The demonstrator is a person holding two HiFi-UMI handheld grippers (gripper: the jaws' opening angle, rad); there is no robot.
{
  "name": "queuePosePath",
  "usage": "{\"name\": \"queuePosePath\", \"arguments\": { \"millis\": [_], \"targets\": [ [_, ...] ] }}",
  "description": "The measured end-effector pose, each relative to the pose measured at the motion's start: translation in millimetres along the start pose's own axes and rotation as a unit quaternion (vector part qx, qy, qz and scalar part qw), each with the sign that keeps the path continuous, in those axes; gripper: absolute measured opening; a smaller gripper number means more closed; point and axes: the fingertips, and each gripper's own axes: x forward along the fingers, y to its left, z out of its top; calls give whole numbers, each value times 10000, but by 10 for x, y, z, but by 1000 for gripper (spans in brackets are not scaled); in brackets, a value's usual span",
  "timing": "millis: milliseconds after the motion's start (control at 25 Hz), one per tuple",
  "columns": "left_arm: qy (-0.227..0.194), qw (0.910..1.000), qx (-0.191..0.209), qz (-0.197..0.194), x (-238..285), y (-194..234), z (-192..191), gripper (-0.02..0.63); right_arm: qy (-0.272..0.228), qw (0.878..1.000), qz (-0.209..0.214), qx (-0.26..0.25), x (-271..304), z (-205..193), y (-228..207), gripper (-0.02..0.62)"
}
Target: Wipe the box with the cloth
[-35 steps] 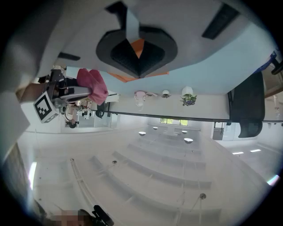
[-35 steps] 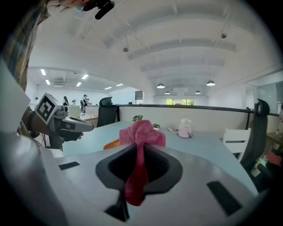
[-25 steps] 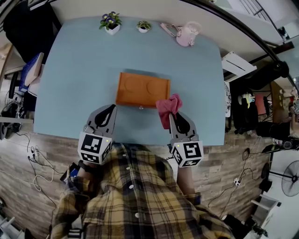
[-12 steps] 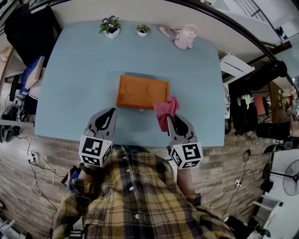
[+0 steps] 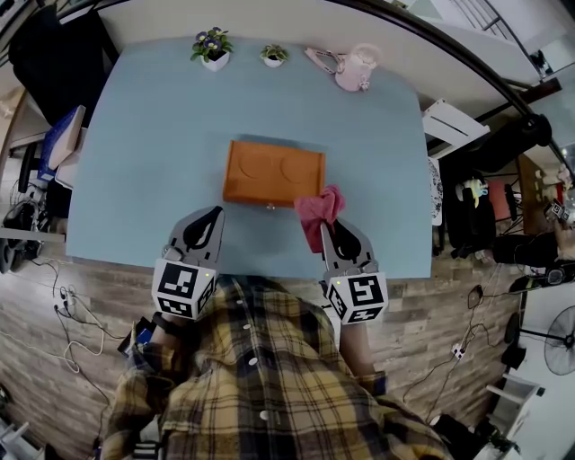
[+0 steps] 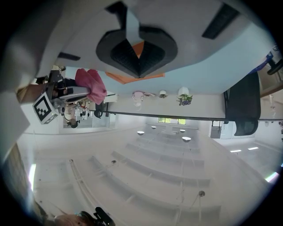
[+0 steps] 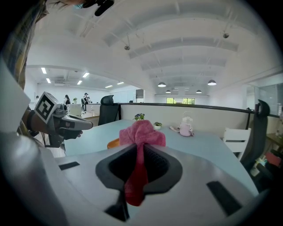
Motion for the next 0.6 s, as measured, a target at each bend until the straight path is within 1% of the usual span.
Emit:
{"name": "queuePosePath", "arguments": {
  "millis": [600],
  "targets": [
    [15,10000,-3,20,-5,-3,-29,-9,63,10000,-62,27,-15,-65,-36,49]
  ]
}}
